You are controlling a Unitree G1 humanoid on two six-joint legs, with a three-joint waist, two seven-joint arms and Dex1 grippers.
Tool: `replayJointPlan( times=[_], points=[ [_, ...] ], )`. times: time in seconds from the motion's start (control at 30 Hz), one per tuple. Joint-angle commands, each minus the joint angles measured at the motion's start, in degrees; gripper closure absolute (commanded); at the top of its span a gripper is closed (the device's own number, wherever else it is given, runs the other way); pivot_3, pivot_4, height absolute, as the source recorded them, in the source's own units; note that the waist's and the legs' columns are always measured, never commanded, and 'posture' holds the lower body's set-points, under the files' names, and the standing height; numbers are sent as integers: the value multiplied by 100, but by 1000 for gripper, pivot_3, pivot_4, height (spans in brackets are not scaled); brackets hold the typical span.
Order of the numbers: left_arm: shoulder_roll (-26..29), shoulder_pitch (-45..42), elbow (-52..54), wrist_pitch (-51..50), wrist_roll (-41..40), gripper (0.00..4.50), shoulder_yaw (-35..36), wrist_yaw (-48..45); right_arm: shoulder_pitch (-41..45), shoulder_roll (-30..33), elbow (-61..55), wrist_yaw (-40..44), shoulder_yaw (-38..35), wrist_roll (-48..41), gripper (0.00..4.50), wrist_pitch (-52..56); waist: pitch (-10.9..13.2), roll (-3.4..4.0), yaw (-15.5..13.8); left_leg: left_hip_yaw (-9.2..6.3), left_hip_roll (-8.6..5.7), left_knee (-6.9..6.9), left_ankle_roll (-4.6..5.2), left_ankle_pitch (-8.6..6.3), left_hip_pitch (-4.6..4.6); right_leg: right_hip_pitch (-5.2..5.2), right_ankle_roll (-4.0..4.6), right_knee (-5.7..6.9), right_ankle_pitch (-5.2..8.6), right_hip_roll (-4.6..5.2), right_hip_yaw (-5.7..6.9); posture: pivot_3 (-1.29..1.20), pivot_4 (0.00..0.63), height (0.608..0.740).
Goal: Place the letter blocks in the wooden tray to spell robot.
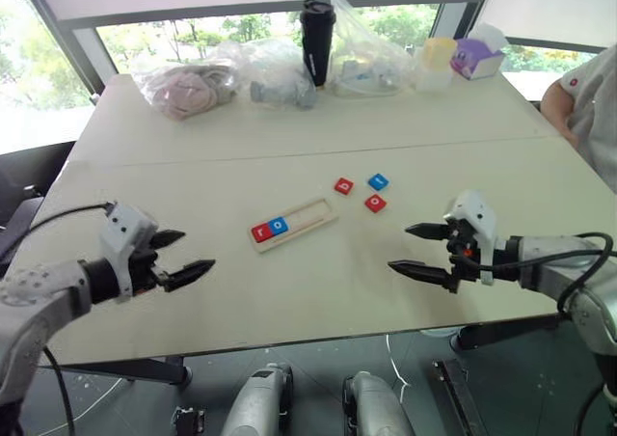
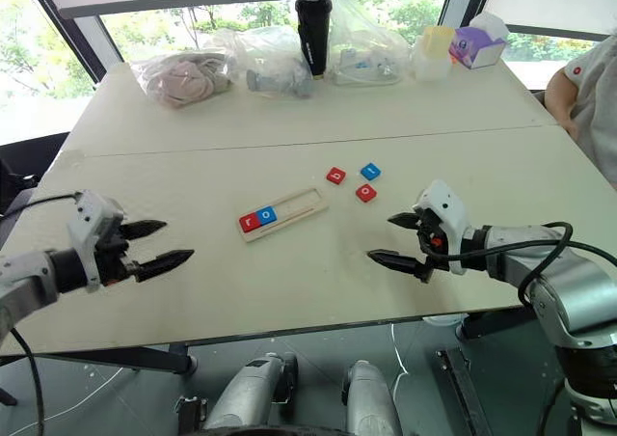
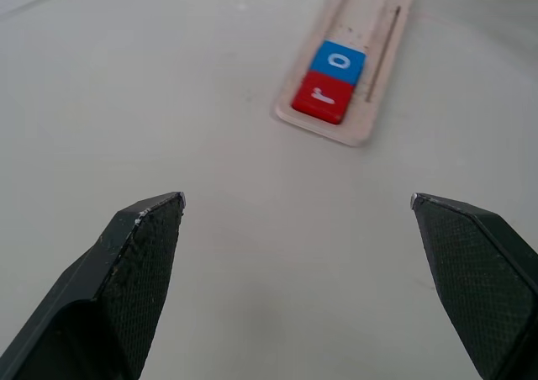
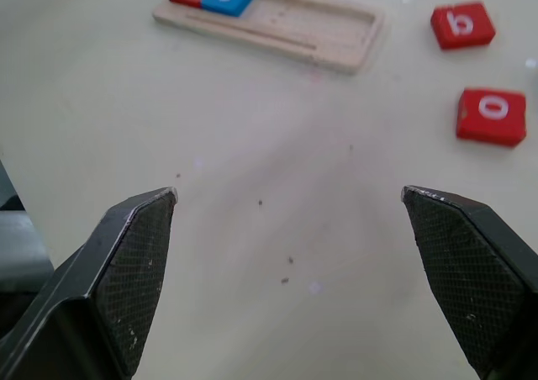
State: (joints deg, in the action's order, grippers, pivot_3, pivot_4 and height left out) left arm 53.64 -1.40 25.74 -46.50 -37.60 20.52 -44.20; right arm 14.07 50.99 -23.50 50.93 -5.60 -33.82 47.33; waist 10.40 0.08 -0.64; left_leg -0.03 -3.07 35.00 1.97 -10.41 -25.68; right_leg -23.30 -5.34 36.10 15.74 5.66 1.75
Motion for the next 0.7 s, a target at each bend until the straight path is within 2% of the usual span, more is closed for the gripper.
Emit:
replayJointPlan(
  times=[0.03,0.2,0.37,0.53,0.7],
  points=[
    [-3,-428,-139,182,125,0,-478,-174,179,-277,-391,-261,75,-59,61,-68,0,0,-16,0,0,0,0,0,0,1,0,-2,0,0,0,0,150,740],
    [-509,-1000,-937,865,845,0,-1582,-281,191,-752,-795,-696,260,-139,61,93,-1,0,-10,2,-1,1,0,0,-7,-1,-2,-1,-1,1,0,0,150,740],
    [-934,-1680,-1844,1727,1663,0,-2471,-517,58,-928,-875,-929,372,-57,61,76,-1,-2,-28,1,-1,4,0,0,-17,-1,-3,3,-3,0,1,0,150,740],
    [-1285,-2248,-2558,2290,2195,0,-3009,-797,-23,-915,-869,-1019,316,-47,61,12,-1,-3,-10,3,-1,8,1,1,-22,5,-3,3,-4,1,0,0,150,740],
    [-1572,-2419,-2990,2556,2493,0,-3226,-934,-155,-926,-923,-1112,241,-51,61,-7,-2,-3,-6,3,-1,8,13,8,-29,1,-20,9,-13,-1,1,0,150,740]
  ],
)
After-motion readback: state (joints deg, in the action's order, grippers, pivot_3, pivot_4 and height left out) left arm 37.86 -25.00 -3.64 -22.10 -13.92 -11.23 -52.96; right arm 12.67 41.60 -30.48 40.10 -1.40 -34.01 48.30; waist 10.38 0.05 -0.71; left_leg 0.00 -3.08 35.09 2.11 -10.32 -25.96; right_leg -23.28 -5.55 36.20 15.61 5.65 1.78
